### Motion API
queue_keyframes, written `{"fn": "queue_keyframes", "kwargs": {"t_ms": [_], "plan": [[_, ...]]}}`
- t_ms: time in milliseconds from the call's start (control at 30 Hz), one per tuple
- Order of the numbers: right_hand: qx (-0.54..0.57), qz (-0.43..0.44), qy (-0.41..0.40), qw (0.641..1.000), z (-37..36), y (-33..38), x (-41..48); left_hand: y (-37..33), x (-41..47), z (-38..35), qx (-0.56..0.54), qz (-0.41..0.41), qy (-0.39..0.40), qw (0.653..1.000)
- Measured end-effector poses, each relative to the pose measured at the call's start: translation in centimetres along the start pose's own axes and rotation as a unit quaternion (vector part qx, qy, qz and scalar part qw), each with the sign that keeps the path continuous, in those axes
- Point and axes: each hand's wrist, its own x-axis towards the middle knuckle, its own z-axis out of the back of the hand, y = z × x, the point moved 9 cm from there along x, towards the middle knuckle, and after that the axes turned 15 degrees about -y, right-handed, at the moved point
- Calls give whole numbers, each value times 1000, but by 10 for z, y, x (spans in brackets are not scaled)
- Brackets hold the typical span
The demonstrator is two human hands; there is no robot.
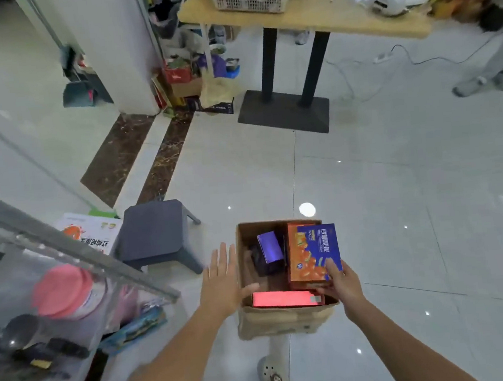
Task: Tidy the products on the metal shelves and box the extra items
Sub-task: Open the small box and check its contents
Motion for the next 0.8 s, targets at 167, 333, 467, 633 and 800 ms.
{"fn": "queue_keyframes", "kwargs": {"t_ms": [167,333,467,633,800], "plan": [[-244,183,-97,947,-1,-9,35,-8,25,-46,29,-18,9,999],[-287,257,-47,921,-23,0,48,-13,31,-74,7,-4,20,1000],[-310,301,-44,901,-28,11,52,-15,32,-80,-15,2,40,999],[-398,374,-69,835,-30,39,33,11,23,-44,22,34,7,999],[-476,533,5,700,-72,87,-39,77,-38,40,84,141,-98,982]]}}
